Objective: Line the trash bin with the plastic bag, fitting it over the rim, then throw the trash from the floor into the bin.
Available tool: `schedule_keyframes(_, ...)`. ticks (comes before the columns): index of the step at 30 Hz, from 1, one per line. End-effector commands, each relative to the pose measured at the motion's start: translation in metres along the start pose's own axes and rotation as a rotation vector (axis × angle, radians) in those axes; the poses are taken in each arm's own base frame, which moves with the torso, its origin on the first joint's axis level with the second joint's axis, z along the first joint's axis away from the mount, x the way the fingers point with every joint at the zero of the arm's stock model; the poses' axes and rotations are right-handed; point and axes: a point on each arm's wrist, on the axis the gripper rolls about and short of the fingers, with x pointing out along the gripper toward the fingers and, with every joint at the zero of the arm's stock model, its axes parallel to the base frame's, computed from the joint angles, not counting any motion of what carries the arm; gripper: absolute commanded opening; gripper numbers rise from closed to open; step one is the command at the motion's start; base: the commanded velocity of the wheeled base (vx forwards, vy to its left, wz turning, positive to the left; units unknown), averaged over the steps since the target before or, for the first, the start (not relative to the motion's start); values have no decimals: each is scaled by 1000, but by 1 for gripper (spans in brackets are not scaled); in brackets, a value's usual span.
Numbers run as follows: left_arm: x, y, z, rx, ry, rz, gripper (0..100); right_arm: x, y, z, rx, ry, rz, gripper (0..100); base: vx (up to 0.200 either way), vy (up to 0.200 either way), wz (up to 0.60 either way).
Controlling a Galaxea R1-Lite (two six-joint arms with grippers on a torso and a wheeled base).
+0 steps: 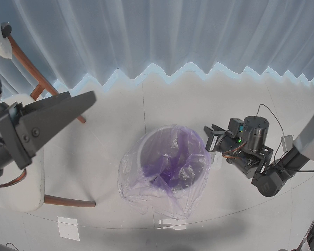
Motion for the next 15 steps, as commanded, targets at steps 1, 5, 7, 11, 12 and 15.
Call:
schedule_keyframes(1,-36,-4,14,11,-45,-5,100,12,-18,-34,-65,53,-69,100,0,0,0)
schedule_keyframes(5,-32,-6,15,7,-41,-20,100,-14,-18,-18,-69,92,-72,100,0,0,0)
schedule_keyframes(7,-31,-5,14,7,-35,-20,100,-17,-17,-17,-72,109,-71,100,0,0,0)
schedule_keyframes(11,-21,-5,9,-10,8,-52,100,-16,-14,-18,-55,117,-64,100,0,0,0)
schedule_keyframes(12,-19,-5,6,-19,28,-76,100,-17,-8,-20,-49,121,-49,100,0,0,0)
schedule_keyframes(15,-19,-5,3,-39,47,-109,100,-18,-3,-21,-35,125,-33,100,0,0,0)
